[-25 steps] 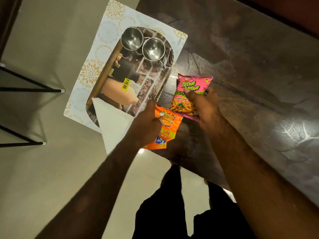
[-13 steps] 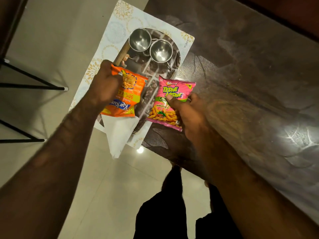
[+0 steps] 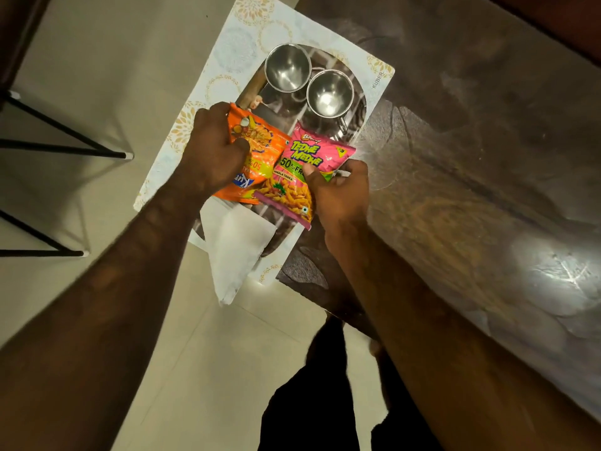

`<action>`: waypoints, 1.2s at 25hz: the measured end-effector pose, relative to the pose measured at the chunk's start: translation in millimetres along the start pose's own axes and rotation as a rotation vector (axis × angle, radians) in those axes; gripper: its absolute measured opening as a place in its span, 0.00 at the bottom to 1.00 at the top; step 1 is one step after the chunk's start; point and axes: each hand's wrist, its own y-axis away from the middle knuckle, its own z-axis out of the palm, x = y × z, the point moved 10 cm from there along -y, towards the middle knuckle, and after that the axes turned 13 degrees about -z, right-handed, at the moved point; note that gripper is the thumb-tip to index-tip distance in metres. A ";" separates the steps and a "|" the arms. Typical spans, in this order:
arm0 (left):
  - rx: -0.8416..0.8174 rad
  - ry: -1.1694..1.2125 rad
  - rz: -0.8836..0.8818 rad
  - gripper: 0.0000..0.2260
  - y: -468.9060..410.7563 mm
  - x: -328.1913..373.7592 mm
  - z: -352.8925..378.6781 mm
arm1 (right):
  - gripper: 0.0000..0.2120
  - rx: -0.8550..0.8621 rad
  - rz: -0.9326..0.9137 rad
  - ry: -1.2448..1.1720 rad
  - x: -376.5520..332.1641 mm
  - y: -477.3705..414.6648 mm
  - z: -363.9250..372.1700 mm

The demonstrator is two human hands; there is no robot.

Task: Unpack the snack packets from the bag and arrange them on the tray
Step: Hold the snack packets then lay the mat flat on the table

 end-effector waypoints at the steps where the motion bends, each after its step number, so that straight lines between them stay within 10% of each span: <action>1: 0.028 0.028 0.001 0.25 2.6 -3.3 -1.9 | 0.27 0.007 0.003 0.036 -0.2 -0.4 0.1; 7: 0.193 0.198 -0.001 0.26 23.0 -20.0 -26.4 | 0.30 -0.112 0.150 -0.155 13.2 9.0 -1.4; 11: 0.007 0.178 -0.234 0.26 21.6 -52.2 -8.9 | 0.26 -0.224 0.224 -0.179 17.1 20.3 -5.5; 30: -0.384 0.202 -0.136 0.19 -2.2 -58.5 0.1 | 0.16 -0.216 0.326 -0.467 24.1 12.1 42.1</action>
